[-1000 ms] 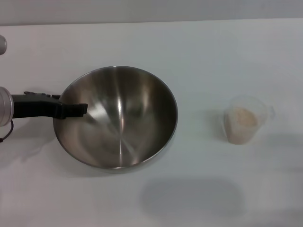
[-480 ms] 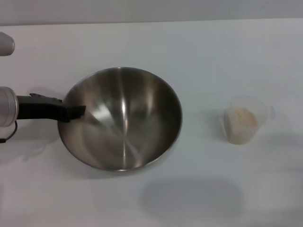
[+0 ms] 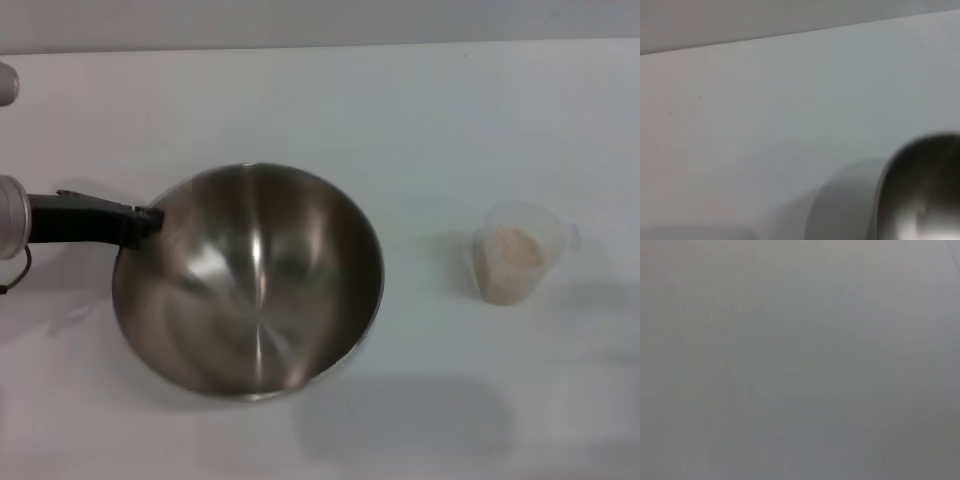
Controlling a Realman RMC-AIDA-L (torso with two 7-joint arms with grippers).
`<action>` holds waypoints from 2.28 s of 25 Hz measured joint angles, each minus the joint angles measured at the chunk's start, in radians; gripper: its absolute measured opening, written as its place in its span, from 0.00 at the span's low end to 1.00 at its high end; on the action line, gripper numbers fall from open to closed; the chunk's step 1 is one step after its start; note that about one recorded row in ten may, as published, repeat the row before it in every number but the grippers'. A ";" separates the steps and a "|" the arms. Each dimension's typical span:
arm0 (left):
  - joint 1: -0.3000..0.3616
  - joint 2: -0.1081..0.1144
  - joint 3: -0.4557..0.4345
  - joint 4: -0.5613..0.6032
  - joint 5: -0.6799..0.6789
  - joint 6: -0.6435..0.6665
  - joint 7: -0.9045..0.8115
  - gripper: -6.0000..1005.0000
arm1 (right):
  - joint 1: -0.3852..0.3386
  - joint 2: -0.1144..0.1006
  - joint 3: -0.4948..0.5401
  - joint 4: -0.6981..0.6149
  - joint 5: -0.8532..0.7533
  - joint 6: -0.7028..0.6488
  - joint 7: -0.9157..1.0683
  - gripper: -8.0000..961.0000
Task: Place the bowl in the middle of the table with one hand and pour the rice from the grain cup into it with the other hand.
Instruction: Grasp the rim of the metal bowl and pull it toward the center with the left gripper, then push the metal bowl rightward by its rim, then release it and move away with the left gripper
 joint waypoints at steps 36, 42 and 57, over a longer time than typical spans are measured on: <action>-0.060 -0.002 0.014 -0.074 -0.112 -0.255 -0.031 0.07 | 0.000 0.000 -0.001 0.004 -0.001 -0.013 0.000 0.85; -0.058 -0.002 0.038 -0.068 -0.107 -0.258 -0.021 0.07 | 0.001 0.000 -0.001 0.004 -0.001 -0.014 -0.001 0.85; -0.065 -0.001 0.030 -0.034 -0.107 -0.225 -0.001 0.09 | 0.002 0.000 -0.001 0.004 -0.001 -0.013 -0.001 0.85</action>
